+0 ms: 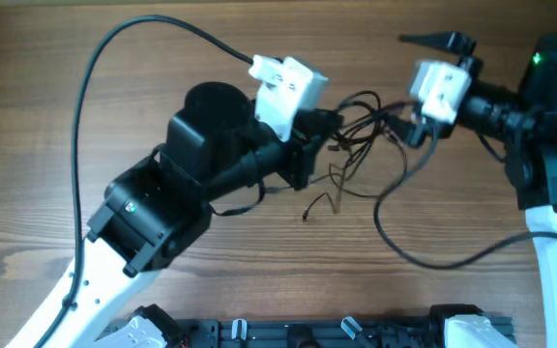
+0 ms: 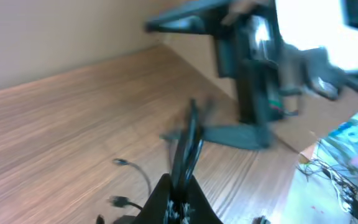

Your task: Untangle cables

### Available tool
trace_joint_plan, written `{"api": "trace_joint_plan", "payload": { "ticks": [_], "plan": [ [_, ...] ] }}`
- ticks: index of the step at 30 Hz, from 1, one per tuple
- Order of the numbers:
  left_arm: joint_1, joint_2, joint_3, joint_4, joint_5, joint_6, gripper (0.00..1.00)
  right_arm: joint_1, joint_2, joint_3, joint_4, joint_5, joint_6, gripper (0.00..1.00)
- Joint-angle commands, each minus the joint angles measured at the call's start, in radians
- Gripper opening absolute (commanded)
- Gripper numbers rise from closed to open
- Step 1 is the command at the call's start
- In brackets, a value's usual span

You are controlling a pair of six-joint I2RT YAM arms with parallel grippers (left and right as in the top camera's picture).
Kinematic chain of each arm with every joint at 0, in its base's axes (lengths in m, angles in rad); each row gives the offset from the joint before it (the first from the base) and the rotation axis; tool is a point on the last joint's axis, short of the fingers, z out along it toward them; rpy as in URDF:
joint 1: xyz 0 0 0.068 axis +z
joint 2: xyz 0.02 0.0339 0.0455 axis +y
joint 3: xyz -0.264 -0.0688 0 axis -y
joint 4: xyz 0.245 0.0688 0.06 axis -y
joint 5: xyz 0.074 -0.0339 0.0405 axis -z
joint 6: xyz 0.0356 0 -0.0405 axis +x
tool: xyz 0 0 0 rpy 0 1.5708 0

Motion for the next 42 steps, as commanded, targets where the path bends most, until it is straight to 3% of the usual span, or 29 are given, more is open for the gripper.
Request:
{"api": "trace_joint_plan", "payload": {
  "ticks": [1,4,11,19,29,33,37,42],
  "plan": [
    [-0.064,-0.002,0.001,0.021,0.03,0.012,0.04,0.002,0.027,0.008,0.058,0.086,0.243,1.0],
    [-0.079,-0.002,0.001,0.02,0.03,0.012,0.04,0.002,0.027,0.008,0.109,0.133,0.377,1.0],
    [-0.079,-0.005,0.001,-0.041,-0.044,0.013,0.04,-0.005,0.027,0.008,0.146,0.645,0.785,1.0],
    [-0.079,-0.146,0.001,-0.169,-0.481,0.012,0.04,-0.165,0.028,0.008,0.08,0.703,1.04,1.0],
    [-0.079,-0.217,0.001,-0.266,-0.711,-0.014,0.04,-0.184,0.029,0.008,0.029,0.707,1.041,1.0],
    [-0.079,-0.217,0.001,-0.264,-0.719,-0.024,0.04,-0.183,0.029,0.008,0.016,0.694,1.035,1.0],
    [-0.079,-0.216,0.001,-0.242,-0.715,-0.026,0.04,-0.183,0.029,0.008,-0.008,0.5,0.894,1.0],
    [-0.079,-0.215,0.001,-0.191,-0.677,-0.025,0.04,-0.183,0.029,0.008,-0.047,0.107,0.72,1.0]
  ]
}}
